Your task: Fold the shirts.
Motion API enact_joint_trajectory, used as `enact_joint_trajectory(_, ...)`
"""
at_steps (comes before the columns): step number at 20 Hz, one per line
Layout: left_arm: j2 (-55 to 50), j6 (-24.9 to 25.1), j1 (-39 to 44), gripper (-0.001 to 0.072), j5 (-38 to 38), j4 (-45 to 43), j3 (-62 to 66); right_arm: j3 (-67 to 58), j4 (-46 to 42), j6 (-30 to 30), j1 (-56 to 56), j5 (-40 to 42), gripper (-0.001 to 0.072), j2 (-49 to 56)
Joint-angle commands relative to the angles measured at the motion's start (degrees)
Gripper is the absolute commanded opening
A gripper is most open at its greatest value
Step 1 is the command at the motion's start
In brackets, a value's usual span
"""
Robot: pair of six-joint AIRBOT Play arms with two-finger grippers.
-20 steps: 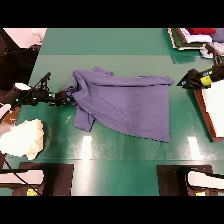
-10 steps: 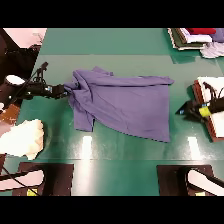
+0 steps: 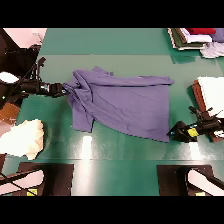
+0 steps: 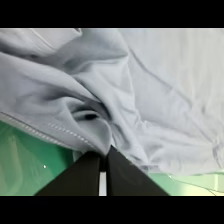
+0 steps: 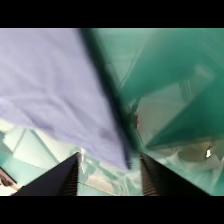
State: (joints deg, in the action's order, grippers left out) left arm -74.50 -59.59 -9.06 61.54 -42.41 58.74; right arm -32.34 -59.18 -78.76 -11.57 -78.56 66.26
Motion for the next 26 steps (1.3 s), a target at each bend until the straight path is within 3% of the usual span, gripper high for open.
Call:
enact_joint_trajectory(1, 0.15, 0.00, 0.02, 0.0031, 1.75, -0.02, 0.07, 1.38, -0.44, 0.28, 5.27, 3.78, 0.0378, -0.04)
enact_joint_trajectory(2, 0.15, 0.00, 0.02, 0.0031, 2.49, -0.02, 0.07, 1.38, -0.42, 0.26, 6.38, 3.91, 0.0377, -0.04)
enact_joint_trajectory(3, 0.15, 0.00, 0.00, 0.0031, 3.30, -0.04, 0.07, 1.38, -0.42, 0.28, 7.23, 3.76, 0.0330, -0.04)
enact_joint_trajectory(6, 0.28, -0.57, 0.00, 0.0030, 6.86, -0.57, 0.07, 1.36, -0.44, 0.52, 9.42, 3.37, 0.0019, -0.09)
enact_joint_trajectory(9, 2.99, -5.70, -0.04, 0.0030, 8.35, -5.33, 0.22, -1.11, -0.33, 0.61, 10.14, 3.32, 0.0018, -2.73)
enact_joint_trajectory(13, 11.72, -8.57, -0.04, 0.0030, 12.59, -7.06, 7.98, -17.35, -0.37, -0.61, 8.20, 3.63, 0.0018, -11.26)
enact_joint_trajectory(16, 16.74, -11.17, -0.04, 0.0031, 14.88, -6.75, 21.38, -35.95, -0.39, -0.90, 3.87, 4.31, 0.0018, -14.91)
enact_joint_trajectory(21, 20.02, -15.74, -0.04, 0.0031, 12.39, -6.54, 49.83, -66.36, -0.46, -0.90, -5.20, 4.61, 0.0018, -16.00)
enact_joint_trajectory(26, 21.90, -19.65, -0.04, 0.0030, 5.01, -6.47, 68.11, -84.17, -0.79, -0.90, -13.03, 0.98, 0.0018, -16.00)
